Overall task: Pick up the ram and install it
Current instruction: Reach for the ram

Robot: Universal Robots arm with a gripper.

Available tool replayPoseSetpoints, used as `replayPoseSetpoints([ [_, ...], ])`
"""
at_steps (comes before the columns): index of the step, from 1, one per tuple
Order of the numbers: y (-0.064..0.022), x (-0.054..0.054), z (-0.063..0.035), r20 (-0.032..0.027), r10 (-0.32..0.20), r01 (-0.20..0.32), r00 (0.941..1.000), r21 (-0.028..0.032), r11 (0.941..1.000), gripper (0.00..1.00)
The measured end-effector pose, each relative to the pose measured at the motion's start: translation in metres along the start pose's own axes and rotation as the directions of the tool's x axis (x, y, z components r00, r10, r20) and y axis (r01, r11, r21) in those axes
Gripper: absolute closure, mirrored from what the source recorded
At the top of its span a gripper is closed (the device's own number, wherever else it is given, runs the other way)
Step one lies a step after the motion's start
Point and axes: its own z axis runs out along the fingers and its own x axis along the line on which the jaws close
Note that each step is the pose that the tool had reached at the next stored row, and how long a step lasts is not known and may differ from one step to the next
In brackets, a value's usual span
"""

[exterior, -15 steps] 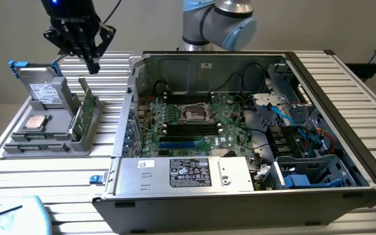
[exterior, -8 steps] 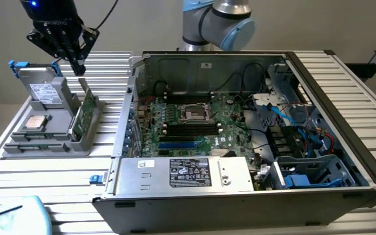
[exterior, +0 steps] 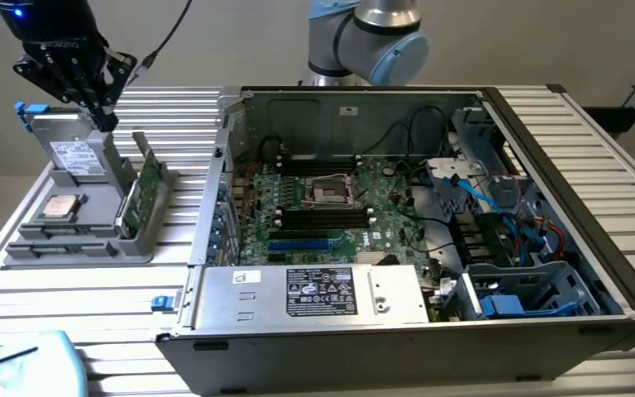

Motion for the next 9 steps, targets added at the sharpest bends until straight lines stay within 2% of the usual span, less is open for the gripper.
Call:
replayPoseSetpoints([
  [9,-0.0029,0.041,0.0053,-0.0001,0.000,0.000,1.0000,-0.0012,1.0000,0.89],
])
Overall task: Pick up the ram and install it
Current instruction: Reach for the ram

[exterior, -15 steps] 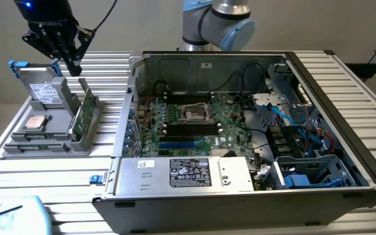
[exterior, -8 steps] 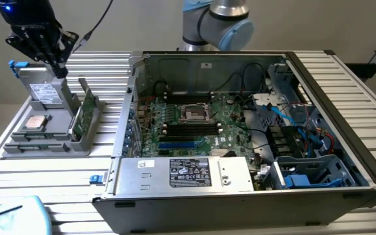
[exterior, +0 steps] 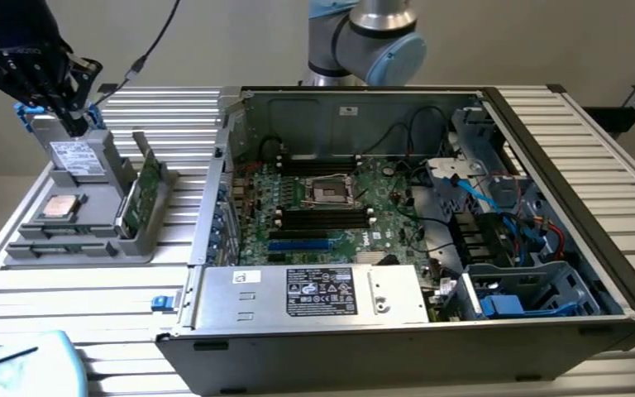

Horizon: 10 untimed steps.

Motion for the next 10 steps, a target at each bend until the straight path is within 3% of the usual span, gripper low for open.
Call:
replayPoseSetpoints([
  [5,-0.0017,0.023,0.0007,-0.0004,0.000,0.000,1.0000,-0.0063,1.0000,0.89],
  [10,-0.0033,0.045,0.0008,-0.0011,0.000,0.000,1.0000,-0.0161,0.9999,0.89],
])
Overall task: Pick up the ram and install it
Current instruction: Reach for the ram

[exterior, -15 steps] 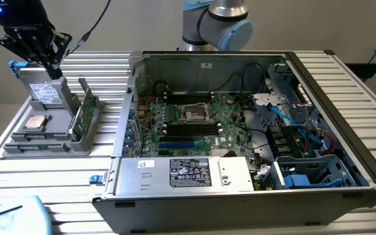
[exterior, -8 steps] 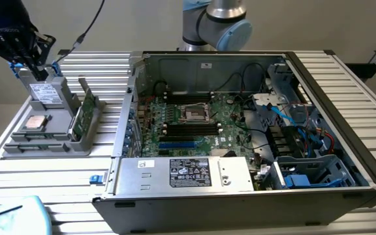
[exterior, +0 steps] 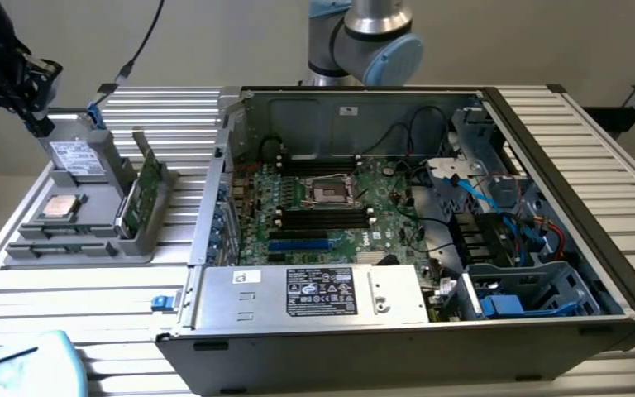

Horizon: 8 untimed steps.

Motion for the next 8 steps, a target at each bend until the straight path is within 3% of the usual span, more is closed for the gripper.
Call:
replayPoseSetpoints([
  [8,-0.0001,0.0014,0.0000,-0.0001,0.000,0.000,1.0000,-0.0010,1.0000,0.89],
])
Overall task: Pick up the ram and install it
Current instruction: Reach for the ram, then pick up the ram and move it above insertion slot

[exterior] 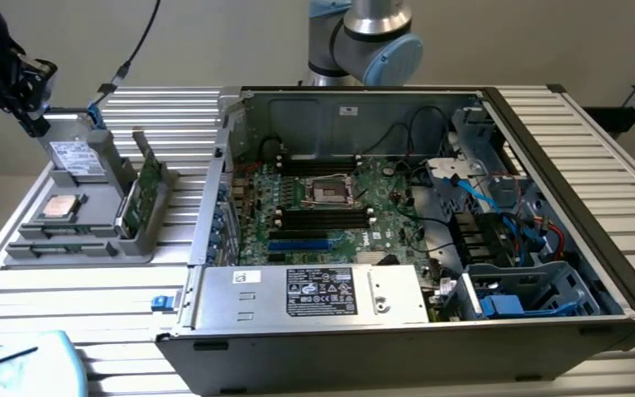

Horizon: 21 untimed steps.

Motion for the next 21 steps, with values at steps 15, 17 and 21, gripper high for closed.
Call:
replayPoseSetpoints([
  [15,-0.0001,0.0011,0.0008,-0.0043,-0.059,0.059,0.9982,-0.0009,0.9983,0.89],
  [17,-0.0001,0.0011,0.0012,-0.0069,-0.095,0.095,0.9954,-0.0017,0.9954,0.89],
  [21,-0.0002,0.0011,0.0021,-0.0152,-0.167,0.167,0.9858,-0.0038,0.9859,0.89],
])
